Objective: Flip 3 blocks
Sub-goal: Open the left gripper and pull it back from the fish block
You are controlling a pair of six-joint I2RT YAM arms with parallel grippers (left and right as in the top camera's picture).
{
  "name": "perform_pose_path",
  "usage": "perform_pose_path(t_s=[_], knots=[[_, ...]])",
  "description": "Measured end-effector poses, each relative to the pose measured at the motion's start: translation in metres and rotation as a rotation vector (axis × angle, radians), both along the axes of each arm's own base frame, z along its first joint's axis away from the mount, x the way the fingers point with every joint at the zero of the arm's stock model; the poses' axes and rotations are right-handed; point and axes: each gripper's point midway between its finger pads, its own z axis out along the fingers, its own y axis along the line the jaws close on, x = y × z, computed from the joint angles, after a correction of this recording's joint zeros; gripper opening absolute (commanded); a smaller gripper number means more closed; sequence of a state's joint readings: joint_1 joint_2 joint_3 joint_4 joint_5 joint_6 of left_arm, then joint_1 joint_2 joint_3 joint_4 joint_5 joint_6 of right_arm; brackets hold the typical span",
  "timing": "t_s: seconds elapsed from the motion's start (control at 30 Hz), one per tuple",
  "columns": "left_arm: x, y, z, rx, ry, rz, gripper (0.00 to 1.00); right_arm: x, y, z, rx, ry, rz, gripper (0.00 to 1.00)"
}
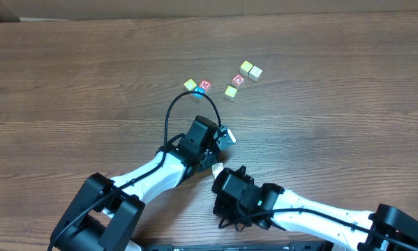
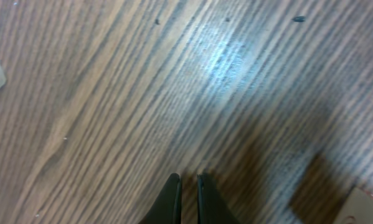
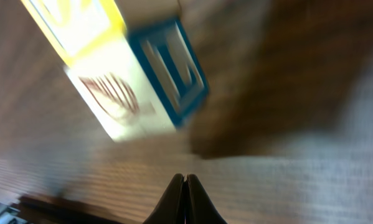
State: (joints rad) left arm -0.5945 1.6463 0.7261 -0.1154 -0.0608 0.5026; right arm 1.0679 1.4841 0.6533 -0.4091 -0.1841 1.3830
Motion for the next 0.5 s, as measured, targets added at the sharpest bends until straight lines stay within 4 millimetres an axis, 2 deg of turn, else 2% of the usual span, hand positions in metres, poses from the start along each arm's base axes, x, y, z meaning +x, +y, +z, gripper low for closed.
perform_pose_path(t_s=[0.1,0.27,0.4,0.5], knots=[[0.006,0.003,0.003,0.013,-0.019,0.026,0.04,-0.012,-0.002,-0.002,-0.023,0.023,0.016,0.04],[0.028,0.008,0.021,0.001,-0.072,0.113,0.04,-0.018,-0.011,-0.002,-0.058,0.041,0.003,0.04],[0.045,0.018,0.035,-0.046,-0.098,0.223,0.04,-0.018,-0.024,0.007,-0.088,0.017,-0.012,0.04],[0.05,0.032,0.047,-0.087,-0.099,0.318,0.04,-0.011,-0.027,0.02,-0.071,-0.047,0.004,0.04]])
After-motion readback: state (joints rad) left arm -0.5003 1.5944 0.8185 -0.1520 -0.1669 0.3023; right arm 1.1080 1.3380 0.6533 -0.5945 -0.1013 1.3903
